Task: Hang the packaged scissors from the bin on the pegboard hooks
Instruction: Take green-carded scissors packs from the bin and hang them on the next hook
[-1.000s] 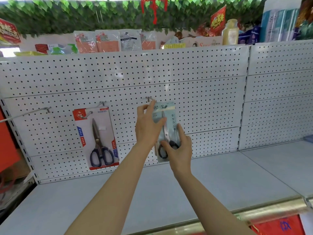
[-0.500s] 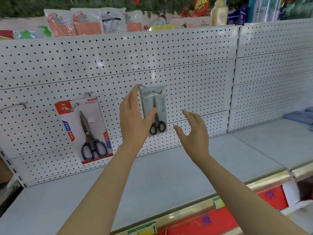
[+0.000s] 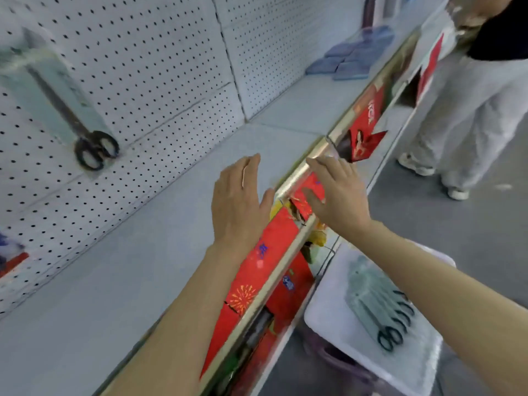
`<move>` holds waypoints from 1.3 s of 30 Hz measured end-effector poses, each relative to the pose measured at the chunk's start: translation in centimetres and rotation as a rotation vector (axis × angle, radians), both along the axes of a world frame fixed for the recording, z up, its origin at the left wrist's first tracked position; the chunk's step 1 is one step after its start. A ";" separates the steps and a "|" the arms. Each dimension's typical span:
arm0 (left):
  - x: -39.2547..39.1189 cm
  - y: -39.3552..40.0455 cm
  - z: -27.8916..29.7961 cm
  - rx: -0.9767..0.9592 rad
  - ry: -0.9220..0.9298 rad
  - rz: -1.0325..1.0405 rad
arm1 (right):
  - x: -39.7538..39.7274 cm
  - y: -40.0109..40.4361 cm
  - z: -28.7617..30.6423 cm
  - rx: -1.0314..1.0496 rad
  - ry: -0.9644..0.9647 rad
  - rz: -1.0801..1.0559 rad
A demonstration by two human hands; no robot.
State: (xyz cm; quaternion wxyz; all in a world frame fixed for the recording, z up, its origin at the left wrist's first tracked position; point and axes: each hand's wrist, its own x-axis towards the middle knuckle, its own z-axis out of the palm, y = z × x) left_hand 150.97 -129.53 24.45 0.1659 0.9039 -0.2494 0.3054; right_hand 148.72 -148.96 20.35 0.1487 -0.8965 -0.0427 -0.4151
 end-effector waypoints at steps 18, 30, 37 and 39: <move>-10.1 -17.6 -33.0 0.501 1.002 -0.250 | -15.3 -16.3 -26.4 0.122 0.663 -0.410; -10.1 -23.7 -44.4 0.199 1.602 0.422 | -14.5 -16.4 -37.2 0.165 0.864 -0.367; -10.1 -25.7 -46.8 0.172 1.574 0.597 | -15.0 -16.5 -38.9 0.160 0.934 -0.391; -9.4 -24.2 -47.0 0.187 1.488 0.585 | -15.0 -16.2 -39.4 0.176 0.968 -0.397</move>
